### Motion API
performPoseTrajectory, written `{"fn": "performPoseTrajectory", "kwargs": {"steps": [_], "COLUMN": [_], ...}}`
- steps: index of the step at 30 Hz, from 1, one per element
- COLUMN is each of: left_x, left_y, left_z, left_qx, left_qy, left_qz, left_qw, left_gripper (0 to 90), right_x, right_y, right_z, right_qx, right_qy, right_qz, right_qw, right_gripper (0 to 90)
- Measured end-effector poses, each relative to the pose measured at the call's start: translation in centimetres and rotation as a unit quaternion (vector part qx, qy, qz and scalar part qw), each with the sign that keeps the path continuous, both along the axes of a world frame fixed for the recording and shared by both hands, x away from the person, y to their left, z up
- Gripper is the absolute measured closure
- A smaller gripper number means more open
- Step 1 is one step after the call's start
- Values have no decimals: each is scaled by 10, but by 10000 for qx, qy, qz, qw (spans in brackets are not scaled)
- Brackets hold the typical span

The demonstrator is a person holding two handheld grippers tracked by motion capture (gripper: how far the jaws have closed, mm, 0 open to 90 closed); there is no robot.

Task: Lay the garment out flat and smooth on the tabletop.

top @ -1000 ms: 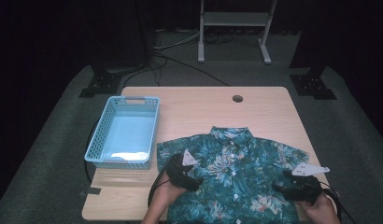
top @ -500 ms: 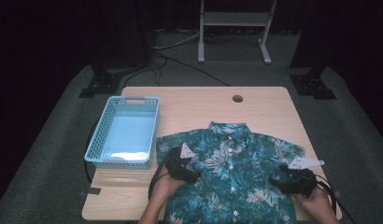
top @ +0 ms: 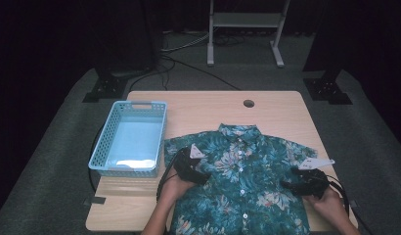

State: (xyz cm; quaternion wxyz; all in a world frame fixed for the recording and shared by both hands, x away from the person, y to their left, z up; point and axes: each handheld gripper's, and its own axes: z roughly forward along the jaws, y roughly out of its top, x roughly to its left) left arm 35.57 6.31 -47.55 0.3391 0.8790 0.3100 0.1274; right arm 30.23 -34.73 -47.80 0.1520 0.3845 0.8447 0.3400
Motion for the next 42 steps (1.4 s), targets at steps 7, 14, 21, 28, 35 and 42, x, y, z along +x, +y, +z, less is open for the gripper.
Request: {"fn": "performPoseTrajectory", "kwargs": {"steps": [7,14,21,28,35,42], "left_x": [11,23,37,52,67,81], "left_y": [-1,-3,-5,-9,-15,-18], "left_z": [1,2,3,3,3,4], "left_qx": [35,95,128,133,125,153], "left_qy": [23,77,97,109,98,118], "left_qz": [5,44,84,181,289,352], "left_qw": [10000,9999,9998,9997,9995,9992], "left_gripper": [136,136,136,136,135,135], "right_x": [11,23,38,55,73,93], "right_y": [0,-1,-3,-6,-8,-10], "right_z": [1,2,2,2,3,3], "right_qx": [-23,-45,-34,-52,-73,-77], "right_qy": [23,75,68,92,123,123], "right_qz": [1,-1,-5,-34,-116,-213], "right_qw": [10000,10000,10000,9999,9998,9997], "right_gripper": [271,271,272,272,271,271]}}
